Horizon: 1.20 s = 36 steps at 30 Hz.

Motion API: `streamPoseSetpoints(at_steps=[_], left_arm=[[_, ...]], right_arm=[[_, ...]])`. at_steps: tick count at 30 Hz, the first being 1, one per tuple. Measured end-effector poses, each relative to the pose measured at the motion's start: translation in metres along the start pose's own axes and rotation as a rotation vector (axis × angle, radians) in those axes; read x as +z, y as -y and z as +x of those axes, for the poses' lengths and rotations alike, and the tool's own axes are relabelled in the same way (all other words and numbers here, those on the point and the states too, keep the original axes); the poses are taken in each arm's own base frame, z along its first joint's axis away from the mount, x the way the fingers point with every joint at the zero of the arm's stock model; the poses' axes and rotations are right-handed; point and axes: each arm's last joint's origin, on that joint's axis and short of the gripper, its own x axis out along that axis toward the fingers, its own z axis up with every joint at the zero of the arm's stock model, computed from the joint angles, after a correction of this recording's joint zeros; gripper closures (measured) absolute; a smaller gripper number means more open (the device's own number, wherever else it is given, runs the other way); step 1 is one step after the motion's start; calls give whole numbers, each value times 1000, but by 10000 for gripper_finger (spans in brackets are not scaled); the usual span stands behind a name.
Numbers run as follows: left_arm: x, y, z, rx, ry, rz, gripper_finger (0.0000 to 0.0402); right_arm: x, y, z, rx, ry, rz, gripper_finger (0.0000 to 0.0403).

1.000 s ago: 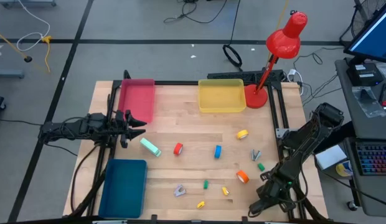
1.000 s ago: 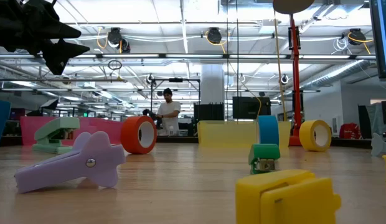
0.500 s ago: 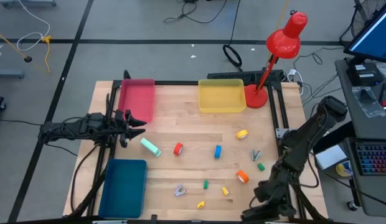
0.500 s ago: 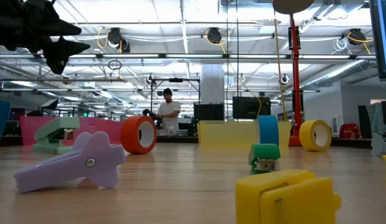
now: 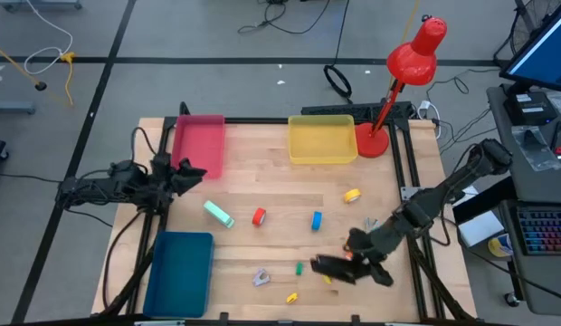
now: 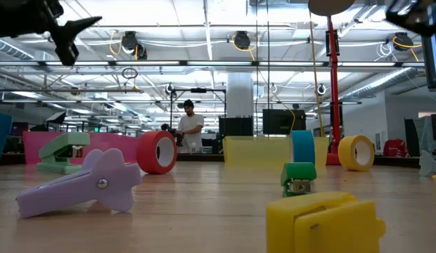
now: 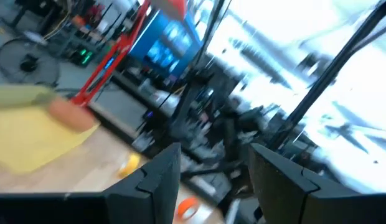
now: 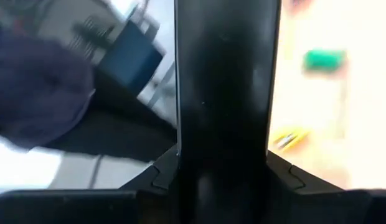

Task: Pick and place Stapler, Stapler remover, tape
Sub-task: Put the big black stapler into the yellow bin

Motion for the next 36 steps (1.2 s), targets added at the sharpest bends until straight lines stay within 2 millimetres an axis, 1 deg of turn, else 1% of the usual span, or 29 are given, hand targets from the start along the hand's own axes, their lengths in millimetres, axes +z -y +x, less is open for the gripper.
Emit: streamPoseSetpoints(at_steps=[6, 12, 15, 19, 21, 24, 28, 31, 34, 36], left_arm=[[7, 6, 0, -56, 76, 16, 215], [12, 7, -1, -38, 155, 20, 215], [13, 6, -1, -14, 177, 1, 215], [14, 6, -1, 8, 194, -18, 215], [14, 6, -1, 16, 200, -22, 215], [14, 5, -1, 30, 211, -24, 215], [14, 5, -1, 35, 214, -25, 215], [14, 5, -1, 35, 215, -25, 215], [14, 5, -1, 36, 215, -25, 215], [14, 5, -1, 40, 218, -26, 215]], right_arm=[[16, 17, -12, -173, 161, -82, 281], [31, 39, -21, -404, 264, -201, 281], [39, 52, -27, -570, 306, -291, 281], [51, 70, -39, -854, 360, -385, 281], [56, 78, -47, -985, 373, -396, 281], [65, 89, -59, -1122, 376, -400, 281], [78, 101, -77, -1229, 360, -414, 281], [90, 110, -89, -1283, 358, -379, 281], [100, 120, -99, -1289, 319, -333, 281], [109, 128, -105, -1283, 327, -269, 281]])
